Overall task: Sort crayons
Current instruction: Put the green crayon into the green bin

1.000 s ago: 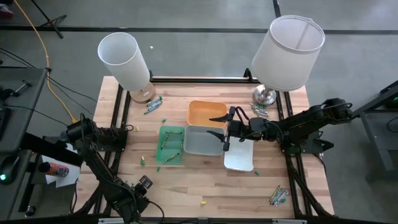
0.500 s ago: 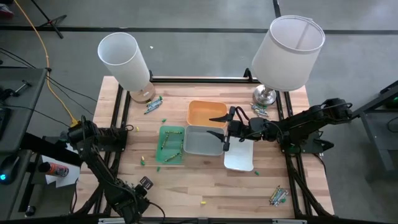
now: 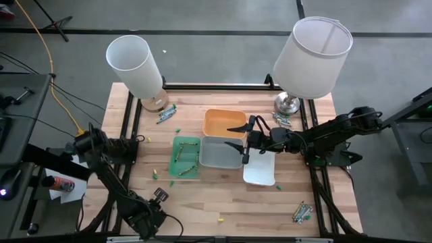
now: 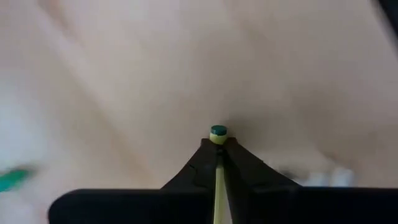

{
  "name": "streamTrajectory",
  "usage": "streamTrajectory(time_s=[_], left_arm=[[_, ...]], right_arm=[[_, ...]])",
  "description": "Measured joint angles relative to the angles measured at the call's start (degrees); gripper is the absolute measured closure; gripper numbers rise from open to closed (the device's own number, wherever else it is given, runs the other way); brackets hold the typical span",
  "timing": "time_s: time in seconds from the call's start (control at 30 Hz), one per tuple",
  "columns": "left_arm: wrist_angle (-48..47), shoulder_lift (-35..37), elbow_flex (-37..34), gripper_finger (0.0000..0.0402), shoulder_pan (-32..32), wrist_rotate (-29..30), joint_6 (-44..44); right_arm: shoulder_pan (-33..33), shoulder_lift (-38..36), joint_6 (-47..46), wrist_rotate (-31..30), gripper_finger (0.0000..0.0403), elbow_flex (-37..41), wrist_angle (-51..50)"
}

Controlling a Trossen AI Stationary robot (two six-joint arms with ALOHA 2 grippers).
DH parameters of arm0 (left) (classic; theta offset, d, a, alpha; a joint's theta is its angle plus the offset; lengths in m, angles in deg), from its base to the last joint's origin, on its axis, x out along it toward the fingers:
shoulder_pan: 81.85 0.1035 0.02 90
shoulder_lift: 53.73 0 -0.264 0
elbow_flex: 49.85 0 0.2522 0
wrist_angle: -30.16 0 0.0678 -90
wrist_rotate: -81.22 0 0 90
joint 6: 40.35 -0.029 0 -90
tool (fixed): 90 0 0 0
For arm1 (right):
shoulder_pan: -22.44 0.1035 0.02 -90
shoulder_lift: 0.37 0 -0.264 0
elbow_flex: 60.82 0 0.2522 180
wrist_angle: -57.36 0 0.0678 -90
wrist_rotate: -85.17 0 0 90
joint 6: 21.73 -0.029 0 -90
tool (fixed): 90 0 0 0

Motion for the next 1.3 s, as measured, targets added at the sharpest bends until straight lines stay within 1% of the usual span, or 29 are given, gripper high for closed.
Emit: streamTrajectory(time_s=[0.13, 0.2, 0.27, 0.33, 0.37, 0.43, 0.5, 0.57, 0.63, 0.7, 0.77, 0.8, 0.93, 1.03, 1.1, 1.2, 1.27, 1.3], left_arm=[[-0.9, 1.4, 0.0, 0.0399, 0.9, 1.6, -1.0], [-3.1, 3.5, 0.0, 0.0400, 1.6, 2.3, -1.9], [-5.8, 7.1, 0.0, 0.0400, 2.6, 5.4, -2.5], [-7.8, 11.8, 0.0, 0.0401, 3.8, 11.4, -2.8], [-8.3, 14.3, 0.0, 0.0401, 4.4, 15.3, -3.4], [-7.8, 19.7, 0.0, 0.0401, 5.4, 25.0, -5.6], [-6.8, 24.8, 0.0, 0.0401, 6.5, 36.1, -7.9], [-4.8, 29.1, 0.1, 0.0401, 8.4, 44.9, -10.7], [-2.6, 32.8, 0.1, 0.0401, 10.8, 49.3, -13.5], [1.4, 35.6, -0.6, 0.0401, 14.0, 49.9, -16.5], [10.3, 38.6, -4.6, 0.0401, 17.7, 48.1, -21.7], [16.4, 39.9, -7.5, 0.0401, 19.7, 45.5, -24.9], [48.5, 43.6, -23.5, 0.0401, 30.7, 27.9, -36.1], [71.3, 43.6, -34.4, 0.0401, 39.5, 18.7, -39.0], [84.4, 43.1, -39.1, 0.0401, 45.0, 11.9, -37.0], [99.3, 42.8, -43.1, 0.0401, 51.7, -0.3, -28.4], [103.7, 42.6, -44.1, 0.0401, 54.5, -6.3, -22.5], [103.9, 42.6, -44.1, 0.0401, 55.2, -7.9, -20.1]], right_arm=[[0.0, 0.0, 0.0, 0.0, 0.0179, 0.0, 0.0], [0.0, 0.0, 0.0, 0.0, 0.0179, 0.0, 0.0], [0.0, 0.0, 0.0, 0.0, 0.0179, 0.0, 0.0], [0.0, 0.0, 0.0, 0.0, 0.0179, 0.0, 0.0], [0.0, 0.0, 0.0, 0.0, 0.0179, 0.0, 0.1], [0.0, 0.0, 0.0, 0.0, 0.0179, 0.0, 0.2], [0.0, 0.0, 0.0, 0.0, 0.0179, 0.0, 0.5], [0.0, 0.0, 0.0, 0.0, 0.0179, 0.0, 0.4], [0.0, 0.0, 0.0, 0.0, 0.0179, 0.0, 0.4], [0.0, 0.0, 0.0, 0.0, 0.0179, 0.0, 0.4], [0.0, 0.0, 0.0, 0.0, 0.0179, 0.0, 0.4], [0.0, 0.0, 0.0, 0.0, 0.0179, 0.0, 0.4], [0.0, 0.0, 0.0, 0.0, 0.0179, 0.0, 0.3], [0.0, 0.0, 0.0, 0.0, 0.0179, 0.0, 0.3], [0.0, 0.0, 0.0, 0.0, 0.0179, 0.0, 0.4], [0.0, 0.0, 0.0, 0.6, 0.0179, 0.0, 0.9], [0.0, 0.0, 0.0, 2.0, 0.0179, 0.0, 1.8], [0.0, 0.0, 0.0, 2.8, 0.0179, 0.0, 2.1]])
